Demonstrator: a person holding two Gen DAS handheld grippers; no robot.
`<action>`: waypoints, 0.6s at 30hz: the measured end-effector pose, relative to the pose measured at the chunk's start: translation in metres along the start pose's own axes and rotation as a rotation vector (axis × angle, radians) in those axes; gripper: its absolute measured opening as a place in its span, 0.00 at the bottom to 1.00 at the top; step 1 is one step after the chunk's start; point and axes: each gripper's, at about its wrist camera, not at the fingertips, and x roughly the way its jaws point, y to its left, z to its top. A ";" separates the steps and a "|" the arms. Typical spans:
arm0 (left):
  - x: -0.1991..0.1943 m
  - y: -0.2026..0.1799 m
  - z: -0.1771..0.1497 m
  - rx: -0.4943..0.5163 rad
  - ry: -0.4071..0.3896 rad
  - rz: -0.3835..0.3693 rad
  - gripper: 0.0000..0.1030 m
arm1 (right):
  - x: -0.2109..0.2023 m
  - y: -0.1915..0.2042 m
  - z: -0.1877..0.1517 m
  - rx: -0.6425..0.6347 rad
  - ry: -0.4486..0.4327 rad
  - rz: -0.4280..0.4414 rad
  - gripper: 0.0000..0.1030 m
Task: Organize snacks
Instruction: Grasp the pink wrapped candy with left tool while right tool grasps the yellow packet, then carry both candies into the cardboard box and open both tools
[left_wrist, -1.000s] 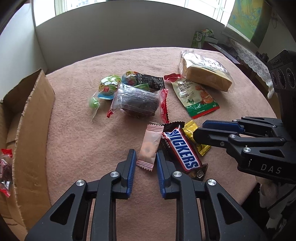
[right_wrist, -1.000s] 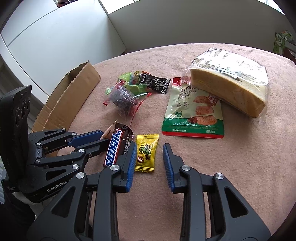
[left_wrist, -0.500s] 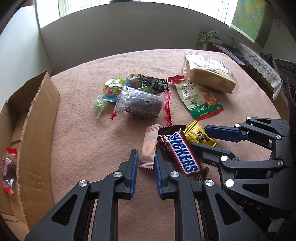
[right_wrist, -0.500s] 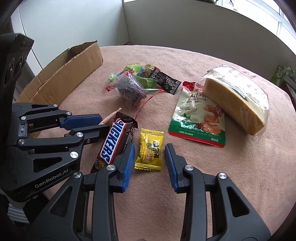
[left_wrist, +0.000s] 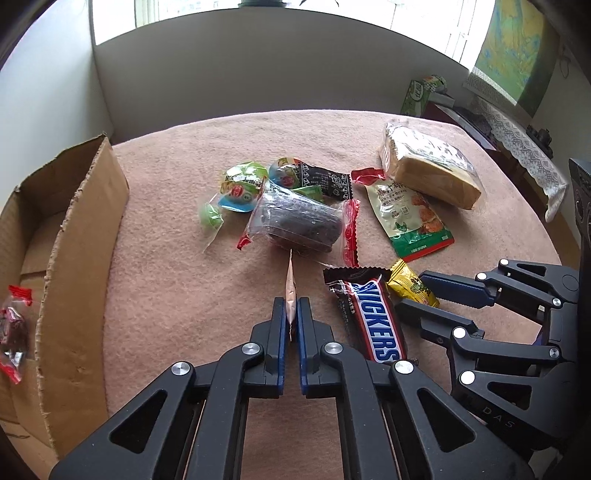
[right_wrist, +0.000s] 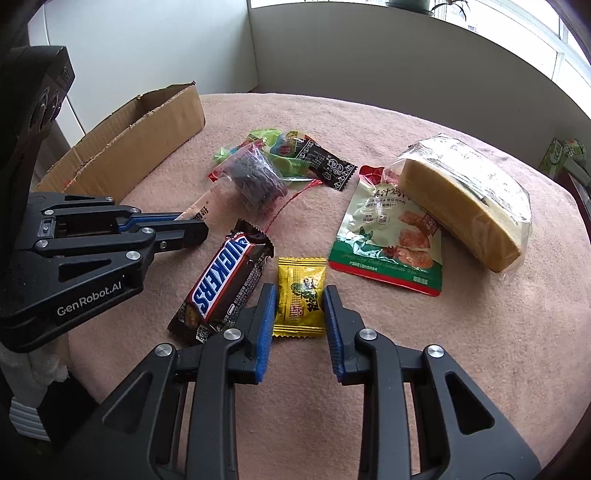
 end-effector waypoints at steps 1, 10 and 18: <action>-0.001 0.002 0.000 -0.005 -0.005 -0.001 0.04 | -0.001 -0.001 0.000 0.008 -0.004 0.003 0.26; -0.026 0.009 -0.009 -0.028 -0.053 -0.027 0.04 | -0.030 -0.010 0.000 0.048 -0.053 0.008 0.26; -0.056 0.021 -0.013 -0.068 -0.110 -0.040 0.04 | -0.059 0.003 0.015 0.050 -0.108 0.040 0.26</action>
